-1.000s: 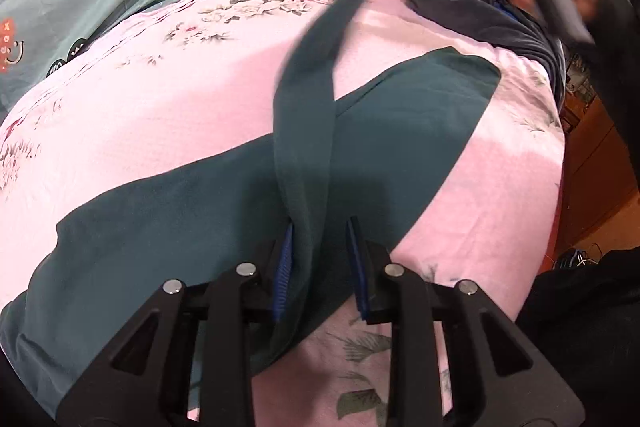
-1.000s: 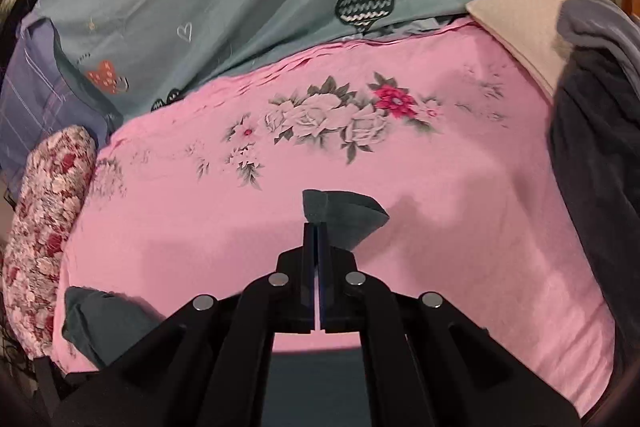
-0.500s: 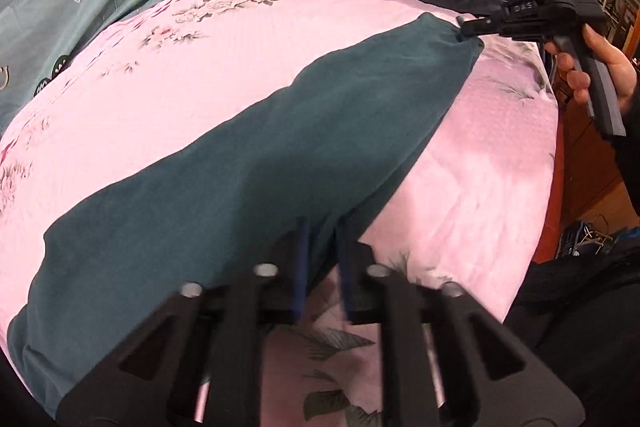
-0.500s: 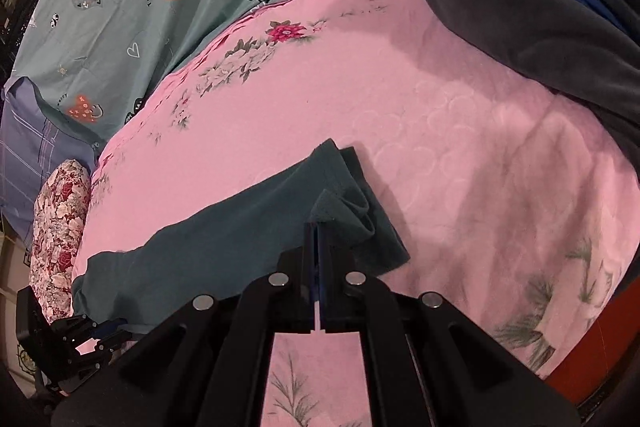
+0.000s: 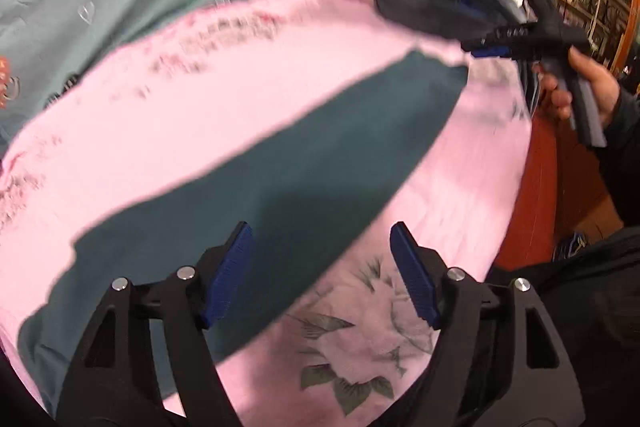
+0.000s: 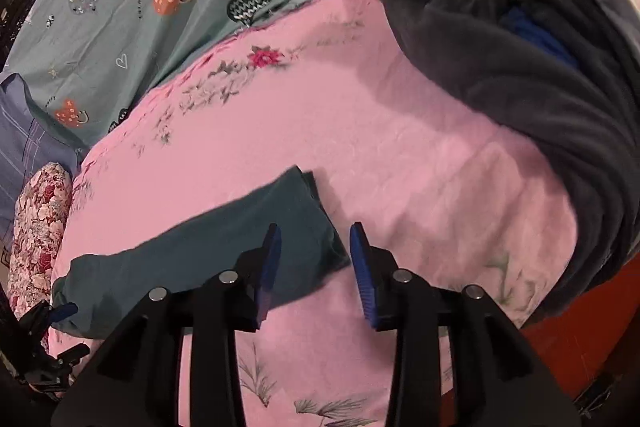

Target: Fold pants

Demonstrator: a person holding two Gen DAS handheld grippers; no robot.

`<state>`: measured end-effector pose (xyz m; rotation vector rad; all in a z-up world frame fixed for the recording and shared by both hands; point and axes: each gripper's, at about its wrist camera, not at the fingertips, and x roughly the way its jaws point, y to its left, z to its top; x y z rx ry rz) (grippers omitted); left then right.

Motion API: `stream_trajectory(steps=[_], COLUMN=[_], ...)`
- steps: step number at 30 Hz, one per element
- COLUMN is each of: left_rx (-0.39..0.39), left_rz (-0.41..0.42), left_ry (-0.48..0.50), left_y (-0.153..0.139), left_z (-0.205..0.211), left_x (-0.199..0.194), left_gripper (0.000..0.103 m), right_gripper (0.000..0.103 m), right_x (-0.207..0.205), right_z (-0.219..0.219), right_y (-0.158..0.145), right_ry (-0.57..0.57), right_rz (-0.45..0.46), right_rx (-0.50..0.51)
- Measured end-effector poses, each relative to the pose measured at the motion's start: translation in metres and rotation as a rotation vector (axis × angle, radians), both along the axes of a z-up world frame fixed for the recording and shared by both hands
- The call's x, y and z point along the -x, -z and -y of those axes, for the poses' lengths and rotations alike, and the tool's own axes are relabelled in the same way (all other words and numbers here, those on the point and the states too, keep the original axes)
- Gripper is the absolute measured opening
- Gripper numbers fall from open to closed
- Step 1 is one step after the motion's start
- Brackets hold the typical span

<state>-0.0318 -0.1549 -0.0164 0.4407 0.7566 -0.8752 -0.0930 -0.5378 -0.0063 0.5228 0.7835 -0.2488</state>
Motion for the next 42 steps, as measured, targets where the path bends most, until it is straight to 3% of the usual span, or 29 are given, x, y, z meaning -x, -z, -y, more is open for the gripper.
stream_trajectory(steps=[3, 7, 10, 12, 13, 14, 20, 22, 24, 27, 34, 38, 42], left_rx=[-0.004, -0.056, -0.071, -0.107, -0.113, -0.089, -0.085, -0.072, -0.044, -0.064, -0.174, -0.207, -0.156], left_rz=[0.053, 0.032, -0.042, -0.070, -0.080, -0.086, -0.082, -0.092, -0.064, -0.009, -0.007, -0.063, -0.089], left_ry=[-0.053, -0.187, -0.289, -0.340, -0.358, -0.374, -0.409, -0.416, -0.416, -0.438, -0.589, -0.700, -0.721], left_y=[-0.011, 0.009, 0.029, 0.044, 0.051, 0.053, 0.055, 0.049, 0.033, 0.018, 0.025, 0.043, 0.047], left_z=[-0.004, -0.008, -0.019, -0.024, -0.027, -0.031, -0.033, -0.041, -0.056, -0.088, -0.181, -0.227, -0.249], left_x=[-0.012, -0.059, -0.095, -0.111, -0.117, -0.123, -0.137, -0.133, -0.119, -0.100, -0.084, -0.088, -0.079], left_gripper=[0.078, 0.076, 0.075, 0.075, 0.081, 0.082, 0.084, 0.079, 0.080, 0.082, 0.082, 0.082, 0.084], right_gripper=[0.037, 0.037, 0.036, 0.036, 0.036, 0.031, 0.029, 0.030, 0.030, 0.032, 0.032, 0.038, 0.041], right_x=[-0.016, -0.058, -0.090, -0.104, -0.108, -0.111, -0.111, -0.103, -0.097, -0.095, -0.131, -0.175, -0.244], right_z=[-0.005, -0.010, -0.025, -0.026, -0.024, -0.021, -0.015, -0.026, -0.049, -0.104, -0.228, -0.284, -0.329], right_y=[-0.021, -0.024, -0.005, 0.021, 0.032, 0.044, 0.046, 0.036, 0.020, -0.002, -0.002, -0.015, -0.009], right_ry=[-0.042, -0.100, -0.192, -0.170, -0.160, -0.152, -0.139, -0.155, -0.215, -0.370, -0.676, -0.781, -0.821], right_rz=[0.012, -0.005, -0.065, -0.164, -0.193, -0.211, -0.158, -0.144, -0.115, -0.077, -0.091, -0.058, -0.096], right_rx=[0.055, 0.039, -0.022, -0.025, -0.026, -0.025, -0.025, -0.010, 0.019, 0.049, 0.042, 0.034, -0.046])
